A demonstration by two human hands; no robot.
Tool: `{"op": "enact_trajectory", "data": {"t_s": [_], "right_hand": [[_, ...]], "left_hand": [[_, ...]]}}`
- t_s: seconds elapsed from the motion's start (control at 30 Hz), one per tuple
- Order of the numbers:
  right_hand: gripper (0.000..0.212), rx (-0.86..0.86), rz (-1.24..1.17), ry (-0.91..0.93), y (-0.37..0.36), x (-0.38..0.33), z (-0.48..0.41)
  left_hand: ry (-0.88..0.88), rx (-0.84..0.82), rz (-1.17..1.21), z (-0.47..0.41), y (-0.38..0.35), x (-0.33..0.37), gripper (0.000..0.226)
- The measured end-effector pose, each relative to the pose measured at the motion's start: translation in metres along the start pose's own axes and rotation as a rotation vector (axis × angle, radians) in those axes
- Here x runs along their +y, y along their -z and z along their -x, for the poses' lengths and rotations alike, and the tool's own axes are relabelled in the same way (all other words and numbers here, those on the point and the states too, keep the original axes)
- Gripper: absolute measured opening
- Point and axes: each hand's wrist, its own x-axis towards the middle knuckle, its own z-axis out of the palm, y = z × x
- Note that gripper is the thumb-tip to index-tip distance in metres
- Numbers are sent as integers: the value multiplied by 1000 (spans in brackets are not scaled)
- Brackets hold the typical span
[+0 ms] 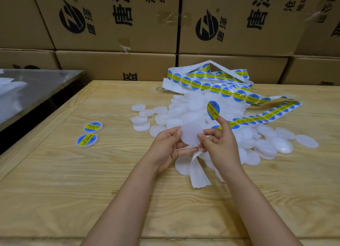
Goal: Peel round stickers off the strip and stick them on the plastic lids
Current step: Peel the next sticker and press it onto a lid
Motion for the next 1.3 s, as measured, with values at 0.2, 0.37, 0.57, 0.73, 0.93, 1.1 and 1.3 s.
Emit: {"op": "enact_trajectory", "data": {"t_s": [0.2, 0.37, 0.57, 0.73, 0.93, 1.1, 1.3], "right_hand": [[4, 166, 7, 22, 6, -8, -3], [20, 68, -83, -82, 8, -12, -3], [19, -8, 24, -48, 2, -9, 2], [24, 12, 68, -81, 0, -10, 4], [26, 20, 78, -86, -2, -8, 5], [26, 47, 80, -88, -3, -8, 4], [25, 47, 129, -73, -2, -8, 4]], "left_hand": [[19, 43, 14, 1, 0, 2, 26], [38, 45, -11, 0, 1, 2, 27], [40, -13, 7, 2, 0, 1, 28], [32, -41, 29, 1, -1, 1, 28], [32, -69, 15, 1, -1, 0, 34], [28, -76, 22, 1, -2, -1, 36], [3, -59, -13, 1, -2, -1, 25]]}}
